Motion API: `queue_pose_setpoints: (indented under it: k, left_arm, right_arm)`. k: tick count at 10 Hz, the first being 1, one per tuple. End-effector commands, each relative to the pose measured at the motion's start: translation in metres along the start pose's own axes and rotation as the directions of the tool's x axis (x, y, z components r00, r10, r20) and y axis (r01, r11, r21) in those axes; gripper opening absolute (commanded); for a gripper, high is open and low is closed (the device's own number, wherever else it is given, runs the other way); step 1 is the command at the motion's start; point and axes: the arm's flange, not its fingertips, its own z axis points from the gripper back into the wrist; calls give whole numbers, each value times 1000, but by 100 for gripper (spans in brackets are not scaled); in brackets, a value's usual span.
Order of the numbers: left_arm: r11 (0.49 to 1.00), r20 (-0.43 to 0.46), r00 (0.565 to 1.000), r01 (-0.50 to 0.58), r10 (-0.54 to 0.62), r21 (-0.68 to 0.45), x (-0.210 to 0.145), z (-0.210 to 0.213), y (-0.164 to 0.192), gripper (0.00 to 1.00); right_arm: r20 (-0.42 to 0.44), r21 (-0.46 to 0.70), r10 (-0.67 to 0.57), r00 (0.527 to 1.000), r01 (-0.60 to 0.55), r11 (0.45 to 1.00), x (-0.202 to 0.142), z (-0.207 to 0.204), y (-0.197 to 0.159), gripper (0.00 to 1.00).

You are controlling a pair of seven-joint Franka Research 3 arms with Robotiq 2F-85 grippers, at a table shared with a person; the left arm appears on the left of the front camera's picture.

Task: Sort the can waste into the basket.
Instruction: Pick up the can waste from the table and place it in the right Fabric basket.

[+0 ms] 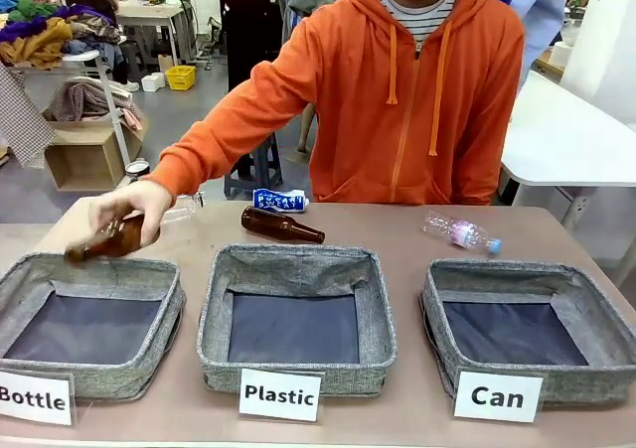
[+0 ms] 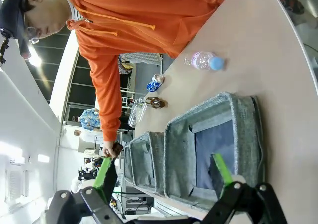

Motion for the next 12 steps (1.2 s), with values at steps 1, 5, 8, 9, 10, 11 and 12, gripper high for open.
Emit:
queue_pose_setpoints:
  k: [1,5,8,9,10,11,12]
  left_arm:
    - [999,-53,998,26,-27,-24,13,-12,-11,100]
    - [977,-197,966,192,-170,98,11,-46,-117,100]
    - [954,-235,935,289,-264,77,-15,-32,-156,100]
    - [957,-236,938,280,-255,78,-14,-33,-151,100]
    - [960,-268,931,273,-247,64,-11,-38,-146,100]
    - [958,-303,921,279,-246,71,-16,-50,-144,100]
    - [947,-341,905,306,-256,101,-27,-72,-144,100]
  right_arm:
    - [20,23,26,999,-27,999,3,-1,0,100]
    - [20,23,26,999,-27,999,3,-1,0,100]
    - [20,23,26,999,-27,999,3,-1,0,100]
    - [20,23,26,999,-27,999,3,-1,0,100]
    - [20,23,26,999,-27,999,3,-1,0,100]
    - [20,23,26,999,-27,999,3,-1,0,100]
    - [20,23,26,999,-27,999,3,-1,0,100]
